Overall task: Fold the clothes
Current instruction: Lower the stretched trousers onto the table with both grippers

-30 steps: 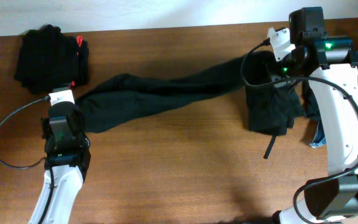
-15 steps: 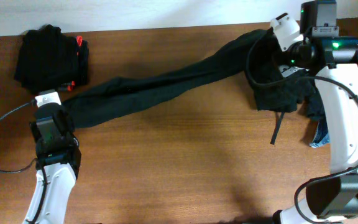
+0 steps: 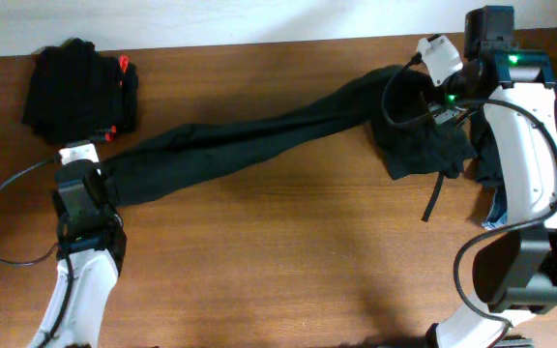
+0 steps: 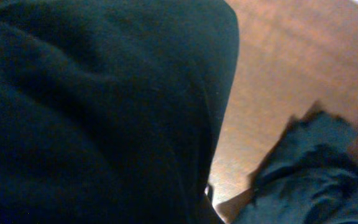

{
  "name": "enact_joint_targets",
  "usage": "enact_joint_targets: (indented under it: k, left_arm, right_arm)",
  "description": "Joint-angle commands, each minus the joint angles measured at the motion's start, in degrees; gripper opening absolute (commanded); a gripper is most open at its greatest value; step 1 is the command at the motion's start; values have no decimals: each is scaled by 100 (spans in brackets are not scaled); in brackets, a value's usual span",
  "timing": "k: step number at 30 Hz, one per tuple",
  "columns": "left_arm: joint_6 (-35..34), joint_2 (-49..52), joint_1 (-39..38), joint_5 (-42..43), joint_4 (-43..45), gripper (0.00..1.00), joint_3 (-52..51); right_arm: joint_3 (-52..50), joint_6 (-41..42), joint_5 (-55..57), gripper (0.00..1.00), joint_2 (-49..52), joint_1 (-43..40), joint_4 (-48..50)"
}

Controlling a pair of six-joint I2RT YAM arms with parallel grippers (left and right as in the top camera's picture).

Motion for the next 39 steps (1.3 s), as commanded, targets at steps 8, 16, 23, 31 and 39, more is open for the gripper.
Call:
enact_joint_targets:
  k: [8,16,23,31,39]
  left_arm:
    - [9,389,55,72,-28,0,2]
    - [9,387,55,68,-22,0,4]
    - [9,387,55,-343,107,0,4]
    - [9,387,55,-341,153,0,4]
    - [7,387,55,-341,155,0,4]
  right_arm:
    - [46,413,-116,5,94,-90,-315]
    - [46,544,-116,81,92,-90,-446]
    - [48,590,-111,98,-7,-90,-610]
    - [46,1283,-72,99,-177,-168,-1325]
    - [-341,1700,-72,98,-164,-433,-1484]
